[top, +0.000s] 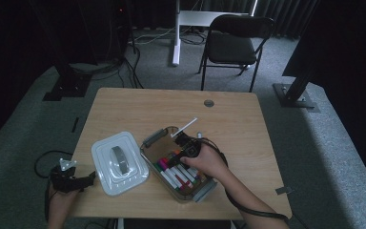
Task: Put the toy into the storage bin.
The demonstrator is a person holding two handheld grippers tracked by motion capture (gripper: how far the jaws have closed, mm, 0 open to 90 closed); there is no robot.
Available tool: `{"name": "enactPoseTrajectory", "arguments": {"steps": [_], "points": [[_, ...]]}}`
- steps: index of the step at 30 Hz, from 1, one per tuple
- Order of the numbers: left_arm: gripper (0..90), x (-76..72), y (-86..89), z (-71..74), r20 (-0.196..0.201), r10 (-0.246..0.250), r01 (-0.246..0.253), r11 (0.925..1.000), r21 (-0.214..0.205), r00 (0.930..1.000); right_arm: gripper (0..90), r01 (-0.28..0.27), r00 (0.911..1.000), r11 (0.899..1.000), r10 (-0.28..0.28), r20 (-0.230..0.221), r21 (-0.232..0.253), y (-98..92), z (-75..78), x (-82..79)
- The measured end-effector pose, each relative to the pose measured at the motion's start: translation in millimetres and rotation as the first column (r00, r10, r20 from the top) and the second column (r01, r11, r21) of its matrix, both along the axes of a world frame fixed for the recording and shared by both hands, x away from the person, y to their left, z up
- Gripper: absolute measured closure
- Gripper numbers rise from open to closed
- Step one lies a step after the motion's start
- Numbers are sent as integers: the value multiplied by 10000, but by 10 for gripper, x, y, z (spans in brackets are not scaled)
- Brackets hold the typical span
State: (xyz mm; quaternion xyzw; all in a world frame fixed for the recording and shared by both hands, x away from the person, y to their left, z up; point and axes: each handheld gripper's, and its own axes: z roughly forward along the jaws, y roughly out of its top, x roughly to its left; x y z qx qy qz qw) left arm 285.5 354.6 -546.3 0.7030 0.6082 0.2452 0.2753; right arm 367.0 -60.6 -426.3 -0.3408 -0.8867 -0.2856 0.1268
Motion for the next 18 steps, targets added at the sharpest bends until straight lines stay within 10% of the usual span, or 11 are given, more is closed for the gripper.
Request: {"name": "enactPoseTrajectory", "arguments": {"steps": [9, 18], "points": [[5, 0, 0, 0, 0, 5, -5, 10000, -1, 10000, 678, 1280, 9872, 9853, -1376, 812, 1129, -566, 354, 186], [4, -1, 0, 0, -8, 3, -3, 10000, -5, 10000, 631, 2749, 9546, 9524, -2867, 808, 1320, -1049, 262, 463]]}}
